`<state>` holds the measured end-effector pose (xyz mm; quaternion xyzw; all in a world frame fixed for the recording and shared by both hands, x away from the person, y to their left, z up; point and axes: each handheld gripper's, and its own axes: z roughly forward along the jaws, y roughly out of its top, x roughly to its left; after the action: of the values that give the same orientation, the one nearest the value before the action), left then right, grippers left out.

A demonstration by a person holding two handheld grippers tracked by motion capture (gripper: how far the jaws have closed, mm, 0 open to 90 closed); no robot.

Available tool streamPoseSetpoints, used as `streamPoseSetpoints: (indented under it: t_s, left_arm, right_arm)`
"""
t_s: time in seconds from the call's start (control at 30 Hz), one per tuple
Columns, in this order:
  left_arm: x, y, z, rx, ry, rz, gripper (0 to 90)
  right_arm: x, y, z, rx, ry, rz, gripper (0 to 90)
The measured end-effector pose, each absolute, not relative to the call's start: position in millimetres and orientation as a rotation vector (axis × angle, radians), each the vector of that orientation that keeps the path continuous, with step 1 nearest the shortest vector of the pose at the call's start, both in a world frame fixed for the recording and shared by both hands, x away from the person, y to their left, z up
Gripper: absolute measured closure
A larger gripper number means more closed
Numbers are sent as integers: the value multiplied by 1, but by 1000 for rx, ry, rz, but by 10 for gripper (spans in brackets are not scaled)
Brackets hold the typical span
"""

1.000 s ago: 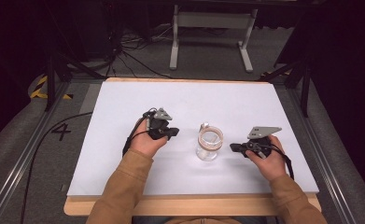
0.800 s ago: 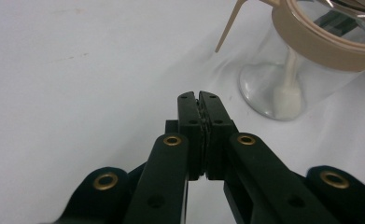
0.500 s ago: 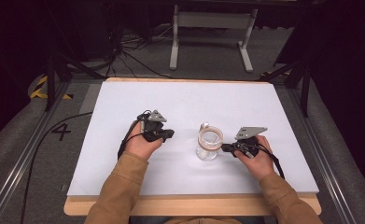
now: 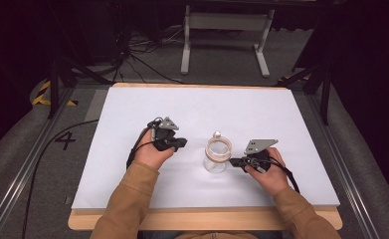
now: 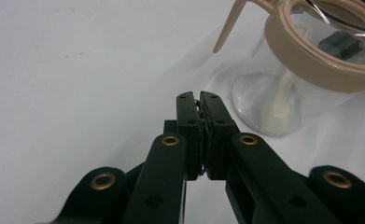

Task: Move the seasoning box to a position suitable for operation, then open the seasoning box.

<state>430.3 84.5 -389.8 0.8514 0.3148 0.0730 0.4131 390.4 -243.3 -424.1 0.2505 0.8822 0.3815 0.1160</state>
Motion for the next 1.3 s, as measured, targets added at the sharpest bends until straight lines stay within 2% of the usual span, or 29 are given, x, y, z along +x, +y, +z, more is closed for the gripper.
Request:
streamPoseSetpoints:
  t_s: [0.17, 0.4, 0.47, 0.63, 1.07, 1.3]
  left_arm:
    - [432, 82, -385, 2062, 772, 117, 897]
    - [437, 68, -370, 2045, 701, 137, 892]
    - [439, 64, -366, 2025, 699, 118, 860]
    - [445, 49, -360, 1994, 644, 110, 895]
    - [464, 15, -370, 1936, 583, 84, 875]
    - [467, 7, -375, 1947, 582, 83, 895]
  right_arm:
    - [390, -259, -418, 773, 2529, 1132, 900]
    - [382, -283, -412, 853, 2466, 1139, 900]
    - [377, -289, -412, 877, 2452, 1135, 900]
    - [365, -300, -412, 905, 2425, 1127, 900]
    - [344, -310, -415, 955, 2398, 1125, 900]
    - [340, -309, -417, 957, 2400, 1128, 900]
